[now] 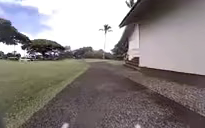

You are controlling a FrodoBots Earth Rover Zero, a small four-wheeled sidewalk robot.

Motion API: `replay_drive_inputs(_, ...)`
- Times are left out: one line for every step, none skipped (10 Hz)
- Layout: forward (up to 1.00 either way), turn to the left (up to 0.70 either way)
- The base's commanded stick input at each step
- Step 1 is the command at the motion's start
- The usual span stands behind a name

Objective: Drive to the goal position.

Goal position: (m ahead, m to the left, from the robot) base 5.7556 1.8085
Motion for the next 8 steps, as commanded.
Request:
replay_drive_inputs(0.70,0.00)
replay_drive_inputs(0.70,0.00)
replay_drive_inputs(0.70,0.00)
replay_drive_inputs(0.70,0.00)
replay_drive_inputs(0.70,0.00)
replay_drive_inputs(0.70,0.00)
replay_drive_inputs(0.70,0.00)
replay_drive_inputs(0.70,0.00)
